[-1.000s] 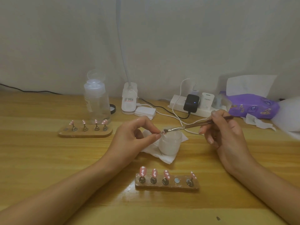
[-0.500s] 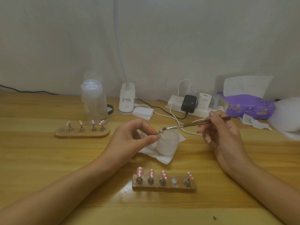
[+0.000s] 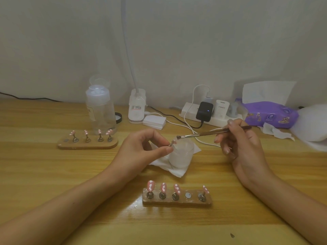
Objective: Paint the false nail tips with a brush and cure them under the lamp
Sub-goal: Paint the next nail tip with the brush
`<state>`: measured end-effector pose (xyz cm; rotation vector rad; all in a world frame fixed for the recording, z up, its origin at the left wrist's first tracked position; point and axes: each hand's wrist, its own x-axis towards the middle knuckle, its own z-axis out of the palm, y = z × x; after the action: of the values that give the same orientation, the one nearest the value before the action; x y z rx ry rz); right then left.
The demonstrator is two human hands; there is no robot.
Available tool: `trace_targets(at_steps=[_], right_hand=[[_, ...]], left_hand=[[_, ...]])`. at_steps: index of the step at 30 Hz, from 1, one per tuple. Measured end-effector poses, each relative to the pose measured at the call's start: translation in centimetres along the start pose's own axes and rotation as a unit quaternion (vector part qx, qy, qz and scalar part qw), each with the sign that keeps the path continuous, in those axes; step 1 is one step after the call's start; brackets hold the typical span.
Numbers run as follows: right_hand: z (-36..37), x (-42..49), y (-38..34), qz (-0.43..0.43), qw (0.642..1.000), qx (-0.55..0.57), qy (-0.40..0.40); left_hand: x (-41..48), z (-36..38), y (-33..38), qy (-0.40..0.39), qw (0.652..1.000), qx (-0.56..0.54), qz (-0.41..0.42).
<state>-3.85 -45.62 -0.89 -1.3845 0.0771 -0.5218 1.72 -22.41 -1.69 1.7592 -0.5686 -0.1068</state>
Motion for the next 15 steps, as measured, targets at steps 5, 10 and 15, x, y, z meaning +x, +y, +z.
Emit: trace_targets(at_steps=[5, 10, 15], right_hand=[[0.15, -0.07, 0.11, 0.001, 1.000, -0.013, -0.008], [0.16, -0.09, -0.03, -0.006, 1.000, 0.005, -0.015], [0.02, -0.04, 0.13, 0.001, 1.000, -0.008, 0.004]], left_hand=[[-0.02, -0.08, -0.03, 0.000, 1.000, -0.004, 0.000], [-0.03, 0.06, 0.02, -0.004, 1.000, -0.003, 0.002], [0.02, 0.03, -0.04, -0.002, 1.000, -0.003, 0.001]])
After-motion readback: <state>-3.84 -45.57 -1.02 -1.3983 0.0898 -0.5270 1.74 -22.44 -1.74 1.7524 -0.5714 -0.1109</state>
